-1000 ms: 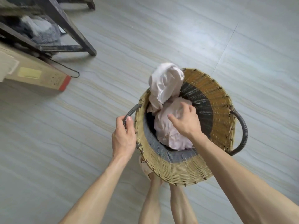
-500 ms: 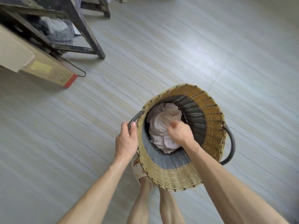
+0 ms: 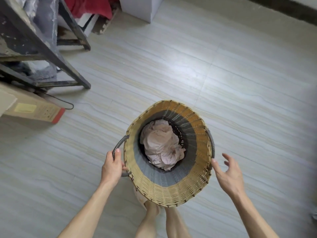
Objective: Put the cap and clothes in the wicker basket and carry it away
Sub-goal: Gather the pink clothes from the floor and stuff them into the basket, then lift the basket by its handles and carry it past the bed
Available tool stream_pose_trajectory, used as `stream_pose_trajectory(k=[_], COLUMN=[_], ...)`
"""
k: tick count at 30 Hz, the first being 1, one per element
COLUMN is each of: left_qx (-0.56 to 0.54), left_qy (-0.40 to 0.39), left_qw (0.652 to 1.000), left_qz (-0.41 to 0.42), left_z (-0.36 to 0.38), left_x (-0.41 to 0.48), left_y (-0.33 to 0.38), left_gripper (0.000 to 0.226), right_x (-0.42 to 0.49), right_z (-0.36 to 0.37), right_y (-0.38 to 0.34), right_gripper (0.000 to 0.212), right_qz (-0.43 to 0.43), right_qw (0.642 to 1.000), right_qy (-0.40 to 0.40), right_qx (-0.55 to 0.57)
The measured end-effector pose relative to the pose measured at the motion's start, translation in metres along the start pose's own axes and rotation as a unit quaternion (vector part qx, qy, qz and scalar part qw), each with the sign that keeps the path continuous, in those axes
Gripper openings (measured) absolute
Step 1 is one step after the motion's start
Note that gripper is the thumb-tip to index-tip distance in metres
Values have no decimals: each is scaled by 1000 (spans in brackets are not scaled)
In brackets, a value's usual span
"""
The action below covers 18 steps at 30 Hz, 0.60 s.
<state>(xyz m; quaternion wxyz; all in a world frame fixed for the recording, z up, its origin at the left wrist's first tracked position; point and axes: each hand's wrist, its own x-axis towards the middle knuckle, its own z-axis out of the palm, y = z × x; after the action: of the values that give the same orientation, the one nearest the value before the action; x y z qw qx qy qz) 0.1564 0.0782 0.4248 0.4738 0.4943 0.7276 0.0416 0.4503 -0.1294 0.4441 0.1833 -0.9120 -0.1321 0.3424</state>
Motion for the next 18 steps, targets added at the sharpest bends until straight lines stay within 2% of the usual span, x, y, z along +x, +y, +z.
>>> stream_pose_trajectory(k=[2, 5, 9, 14, 18], left_qx=[-5, -25, -57, -44, -39], left_qy=[-9, -20, -88, -184, -266], left_qw=[1000, 998, 991, 982, 961], left_qz=[-22, -52, -80, -1, 66], left_z=[0, 0, -2, -34, -45], left_x=[1, -7, -35, -106, -192], left_y=[-1, 12, 62, 144, 185], left_gripper=[36, 32, 32, 22, 19], right_x=[3, 3, -18, -105, -222], right_z=[6, 8, -29, -124, -189], right_y=[-9, -28, -35, -16, 30], right_gripper=[51, 24, 32, 30, 30], right_qz=[15, 47, 87, 102, 104], right_qw=[996, 987, 970, 944, 871], right_qy=[-24, -47, -5, 65, 157], right_qx=[80, 143, 228, 307, 455])
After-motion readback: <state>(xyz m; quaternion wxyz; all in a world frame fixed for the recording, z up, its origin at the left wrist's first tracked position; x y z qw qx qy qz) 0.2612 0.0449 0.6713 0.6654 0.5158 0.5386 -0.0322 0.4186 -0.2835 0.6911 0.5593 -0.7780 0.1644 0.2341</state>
